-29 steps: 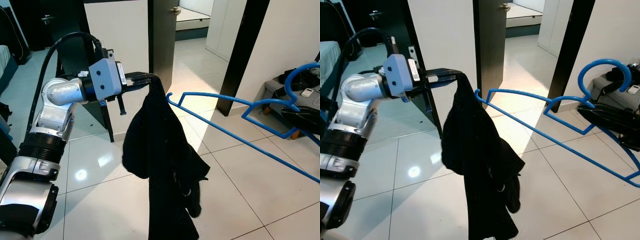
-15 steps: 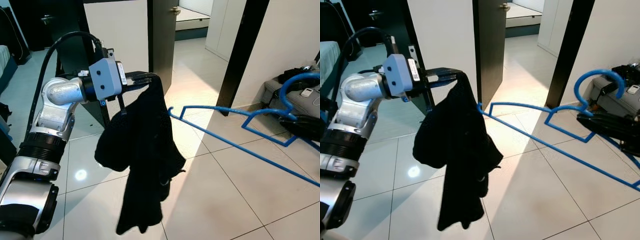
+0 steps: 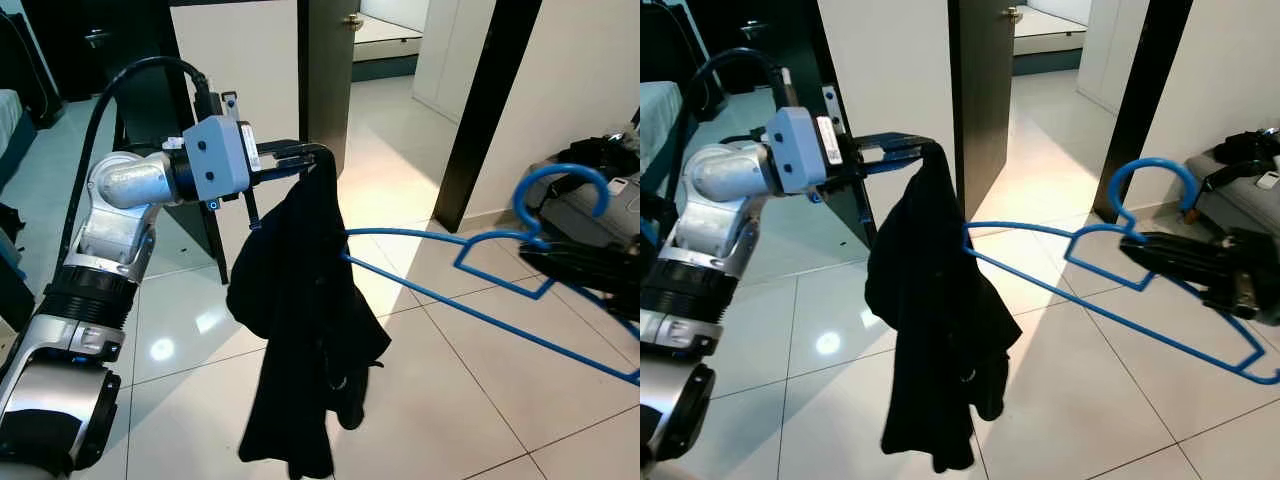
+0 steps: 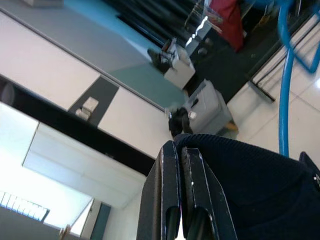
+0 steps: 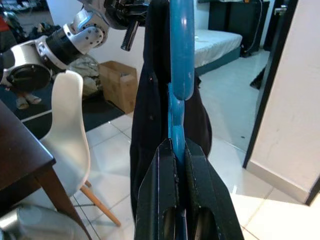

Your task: Hang hanger

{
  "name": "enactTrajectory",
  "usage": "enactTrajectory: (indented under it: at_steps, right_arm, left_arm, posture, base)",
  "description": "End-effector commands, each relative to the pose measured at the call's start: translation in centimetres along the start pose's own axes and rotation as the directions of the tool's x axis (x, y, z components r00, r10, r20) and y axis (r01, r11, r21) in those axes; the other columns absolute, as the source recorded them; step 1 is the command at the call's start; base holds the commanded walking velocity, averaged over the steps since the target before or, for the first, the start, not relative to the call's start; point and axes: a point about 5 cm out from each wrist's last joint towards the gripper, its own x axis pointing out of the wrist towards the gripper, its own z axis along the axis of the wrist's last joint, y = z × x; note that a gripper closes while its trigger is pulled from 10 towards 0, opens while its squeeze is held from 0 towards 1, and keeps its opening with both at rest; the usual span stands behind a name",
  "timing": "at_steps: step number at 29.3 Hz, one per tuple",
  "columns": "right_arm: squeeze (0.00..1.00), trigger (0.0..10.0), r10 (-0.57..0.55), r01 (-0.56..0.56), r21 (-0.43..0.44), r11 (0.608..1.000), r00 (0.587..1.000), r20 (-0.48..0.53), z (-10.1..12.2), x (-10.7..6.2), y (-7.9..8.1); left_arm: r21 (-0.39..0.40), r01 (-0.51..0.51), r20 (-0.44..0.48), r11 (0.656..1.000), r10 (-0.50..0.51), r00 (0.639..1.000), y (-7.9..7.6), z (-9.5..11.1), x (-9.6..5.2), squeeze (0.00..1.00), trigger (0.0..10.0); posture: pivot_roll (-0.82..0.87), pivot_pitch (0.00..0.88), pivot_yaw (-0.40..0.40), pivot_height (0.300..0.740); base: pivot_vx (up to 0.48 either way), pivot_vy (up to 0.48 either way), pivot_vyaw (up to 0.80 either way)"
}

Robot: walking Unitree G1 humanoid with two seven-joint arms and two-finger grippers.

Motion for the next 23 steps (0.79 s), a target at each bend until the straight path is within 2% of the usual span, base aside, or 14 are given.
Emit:
enactTrajectory:
  at_steps: [1, 5, 7, 8, 9, 10, 12, 13, 14, 17, 20, 21, 23]
  right_arm:
    - [0.00, 10.0, -0.002, 0.002, -0.025, 1.000, 1.000, -0.002, -0.1, 1.1, -0.1]
    - [0.00, 10.0, -0.042, 0.042, -0.070, 0.997, 0.999, -0.001, -0.4, 2.3, -0.6]
    - [0.00, 10.0, -0.042, 0.042, -0.070, 0.997, 0.999, -0.001, -0.4, 2.3, -0.6]
    - [0.00, 10.0, -0.057, 0.057, -0.075, 0.996, 0.998, 0.012, -0.4, 3.0, -0.8]
    - [0.00, 10.0, -0.085, 0.088, -0.088, 0.992, 0.996, 0.036, -0.7, 4.5, -1.1]
    - [0.00, 10.0, -0.085, 0.088, -0.088, 0.992, 0.996, 0.036, -0.7, 4.5, -1.1]
    - [0.00, 10.0, -0.130, 0.135, -0.082, 0.987, 0.989, 0.064, -0.9, 5.3, -1.6]
    - [0.00, 10.0, -0.168, 0.176, -0.071, 0.982, 0.980, 0.104, -1.0, 5.9, -2.0]
    - [0.00, 10.0, -0.168, 0.176, -0.071, 0.982, 0.980, 0.104, -1.0, 5.9, -2.0]
    - [0.00, 10.0, -0.238, 0.250, -0.046, 0.967, 0.955, 0.178, -1.1, 7.0, -2.9]
    - [0.00, 10.0, -0.244, 0.254, -0.026, 0.967, 0.948, 0.202, -1.4, 8.0, -3.4]
    - [0.00, 10.0, -0.230, 0.240, -0.018, 0.971, 0.949, 0.216, -1.4, 8.7, -3.3]
    - [0.00, 10.0, -0.230, 0.240, -0.018, 0.971, 0.949, 0.216, -1.4, 8.7, -3.3]
  left_arm:
    - [0.000, -0.005, 0.064, 1.000, 0.005, 0.998, 0.0, 1.0, 0.8, 0.00, 10.0]
    - [-0.040, -0.012, 0.142, 0.999, 0.017, 0.990, -0.6, 2.1, 2.1, 0.00, 10.0]
    - [-0.040, -0.012, 0.142, 0.999, 0.017, 0.990, -0.6, 2.1, 2.1, 0.00, 10.0]
    - [-0.098, -0.037, 0.195, 0.995, 0.056, 0.979, -0.7, 2.7, 2.7, 0.00, 10.0]
    - [-0.219, -0.083, 0.273, 0.972, 0.143, 0.951, -0.9, 3.6, 3.6, 0.00, 10.0]
    - [-0.219, -0.083, 0.273, 0.972, 0.143, 0.951, -0.9, 3.6, 3.6, 0.00, 10.0]
    - [-0.281, -0.089, 0.305, 0.956, 0.177, 0.936, -1.3, 3.9, 4.1, 0.00, 10.0]
    - [-0.323, -0.071, 0.327, 0.944, 0.182, 0.927, -1.8, 4.2, 4.5, 0.00, 10.0]
    - [-0.323, -0.071, 0.327, 0.944, 0.182, 0.927, -1.8, 4.2, 4.5, 0.00, 10.0]
    - [-0.404, -0.006, 0.377, 0.915, 0.172, 0.910, -3.1, 4.9, 5.3, 0.00, 10.0]
    - [-0.453, 0.045, 0.415, 0.890, 0.166, 0.895, -4.0, 5.4, 5.8, 0.00, 10.0]
    - [-0.456, 0.085, 0.426, 0.886, 0.134, 0.895, -4.5, 5.6, 6.1, 0.00, 10.0]
    - [-0.456, 0.085, 0.426, 0.886, 0.134, 0.895, -4.5, 5.6, 6.1, 0.00, 10.0]
  posture:
    - [-0.04, 0.000, 0.005, 0.740]
    - [-0.03, 0.000, 0.008, 0.740]
    - [-0.03, 0.000, 0.008, 0.740]
    - [-0.03, 0.000, 0.008, 0.740]
    - [-0.03, 0.000, 0.008, 0.740]
    - [-0.03, 0.000, 0.008, 0.740]
    - [-0.02, 0.000, 0.005, 0.740]
    - [-0.02, 0.000, 0.005, 0.740]
    - [-0.02, 0.000, 0.005, 0.740]
    - [-0.02, 0.000, 0.006, 0.740]
    - [-0.02, 0.000, 0.005, 0.740]
    - [-0.02, 0.000, 0.005, 0.740]
    - [-0.02, 0.000, 0.005, 0.740]
  base:
    - [0.000, 0.000, 0.00]
    - [0.000, 0.000, 0.00]
    - [0.000, 0.000, 0.00]
    - [0.000, 0.000, 0.00]
    - [0.000, 0.000, 0.00]
    - [0.000, 0.000, 0.00]
    - [0.000, 0.000, 0.00]
    - [0.000, 0.000, 0.00]
    - [0.000, 0.000, 0.00]
    - [0.000, 0.000, 0.00]
    - [0.000, 0.000, 0.00]
    - [0.000, 0.000, 0.00]
    - [0.000, 0.000, 0.00]
